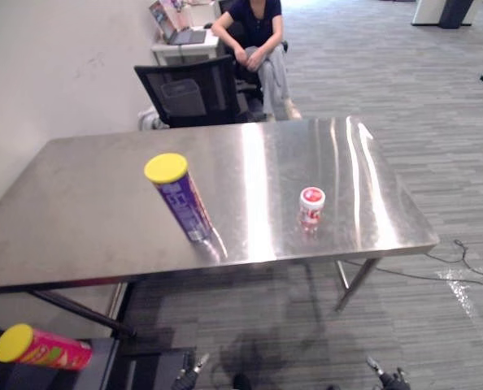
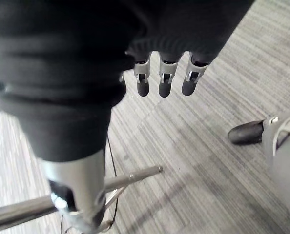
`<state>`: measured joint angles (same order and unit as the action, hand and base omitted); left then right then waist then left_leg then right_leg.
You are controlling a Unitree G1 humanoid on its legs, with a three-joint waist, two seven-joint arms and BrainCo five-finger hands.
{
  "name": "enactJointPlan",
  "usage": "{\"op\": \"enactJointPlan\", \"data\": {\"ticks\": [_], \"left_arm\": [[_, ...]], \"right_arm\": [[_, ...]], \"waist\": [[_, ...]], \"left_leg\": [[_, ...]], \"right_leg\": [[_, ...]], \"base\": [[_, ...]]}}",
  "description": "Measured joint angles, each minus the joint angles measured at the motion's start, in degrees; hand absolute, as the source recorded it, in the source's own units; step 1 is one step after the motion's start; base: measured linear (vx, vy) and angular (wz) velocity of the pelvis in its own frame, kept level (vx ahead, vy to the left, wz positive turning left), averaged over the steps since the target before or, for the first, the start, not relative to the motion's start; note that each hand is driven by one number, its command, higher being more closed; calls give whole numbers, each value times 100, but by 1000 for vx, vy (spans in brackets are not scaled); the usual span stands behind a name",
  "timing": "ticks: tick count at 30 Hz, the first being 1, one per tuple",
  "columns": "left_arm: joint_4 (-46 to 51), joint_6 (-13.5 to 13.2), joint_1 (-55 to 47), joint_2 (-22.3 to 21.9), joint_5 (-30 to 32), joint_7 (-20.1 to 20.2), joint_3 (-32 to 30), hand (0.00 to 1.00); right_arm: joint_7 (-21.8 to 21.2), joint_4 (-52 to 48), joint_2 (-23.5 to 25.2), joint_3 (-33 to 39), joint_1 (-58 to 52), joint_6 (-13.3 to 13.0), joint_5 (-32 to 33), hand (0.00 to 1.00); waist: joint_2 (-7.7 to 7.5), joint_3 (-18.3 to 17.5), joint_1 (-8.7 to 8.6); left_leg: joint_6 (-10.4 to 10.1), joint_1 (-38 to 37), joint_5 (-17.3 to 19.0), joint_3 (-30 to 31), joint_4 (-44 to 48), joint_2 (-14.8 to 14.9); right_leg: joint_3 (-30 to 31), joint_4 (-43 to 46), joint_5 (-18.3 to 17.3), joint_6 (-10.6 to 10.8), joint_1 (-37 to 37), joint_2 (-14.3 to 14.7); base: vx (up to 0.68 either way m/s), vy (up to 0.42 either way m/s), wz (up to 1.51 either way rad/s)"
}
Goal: Put the gum and the chips on the shelf.
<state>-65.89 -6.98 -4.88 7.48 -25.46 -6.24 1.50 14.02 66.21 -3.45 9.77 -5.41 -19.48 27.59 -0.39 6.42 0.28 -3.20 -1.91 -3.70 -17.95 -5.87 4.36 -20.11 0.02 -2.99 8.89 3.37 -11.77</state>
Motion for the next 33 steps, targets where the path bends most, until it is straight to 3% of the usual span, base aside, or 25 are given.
{"op": "enactJointPlan", "data": {"ticks": [4, 7, 10, 14, 17, 24, 28, 31, 33], "left_arm": [[42, 1, 2, 22, 201, 3, -34, 0], [60, 8, -28, 17, 217, 30, -266, 0], [171, 14, -162, 17, 339, 38, -625, 0], [307, 13, -342, 2, 421, 47, -818, 0], [466, 14, -464, -12, 419, 46, -801, 0], [807, 97, -682, -44, 409, 28, -598, 0], [985, 135, -869, -52, 411, -19, -593, 0], [972, 142, -928, -39, 427, -24, -583, 0], [928, 131, -934, 25, 429, -20, -565, 0]], "right_arm": [[223, -6, 1, 425, -12, -10, 29, 0], [462, -114, -12, 1127, 84, -55, 187, 0], [802, -779, -101, 1736, 106, -219, 248, 0], [1605, -2019, -310, 2399, 209, -720, 208, 0], [2036, -3223, -329, 2474, 197, -816, 93, 0], [2891, -6241, -330, 2338, 197, -551, -1137, 0], [2681, -6858, -332, 2039, 180, -538, -1414, 0], [1837, -7372, -364, 1360, 100, -427, -1445, 0], [938, -7749, -624, 665, 72, -123, -1803, 0]], "waist": [[-37, -16, 6], [-79, -48, 19], [-139, -73, 25], [-198, -86, 26], [-197, -112, 18], [-162, -141, -2], [-198, -271, -24], [-202, -327, -134], [-197, -390, -150]], "left_leg": [[21, 1, 61, -3, 1, -93], [33, -11, 94, -50, 5, -121], [29, -57, 145, -194, 18, -110], [-8, -131, 237, -345, 6, -102], [-7, -148, 268, -399, 2, -97], [-26, -132, 287, -506, 0, -48], [-28, -114, 277, -550, 0, -12], [-27, -97, 278, -514, -1, -12], [-12, 13, 270, -467, 0, -65]], "right_leg": [[34, 0, 78, 70, 0, -83], [83, -34, 199, 55, 5, -98], [153, -94, 225, 64, 16, -85], [173, -92, 226, 64, 40, -100], [171, -91, 226, 63, 44, -126], [216, -81, 225, 62, -29, -101], [338, -76, 239, 42, -113, -46], [343, -79, 239, 41, -126, -28], [307, -87, 238, 38, -238, -36]], "base": [[78, 30, 3], [122, 22, -8], [102, -4, -17], [70, 3, -13], [22, 7, -6], [-9, 0, -5], [9, -20, -14], [1, -10, 0], [-26, 1, 9]]}}
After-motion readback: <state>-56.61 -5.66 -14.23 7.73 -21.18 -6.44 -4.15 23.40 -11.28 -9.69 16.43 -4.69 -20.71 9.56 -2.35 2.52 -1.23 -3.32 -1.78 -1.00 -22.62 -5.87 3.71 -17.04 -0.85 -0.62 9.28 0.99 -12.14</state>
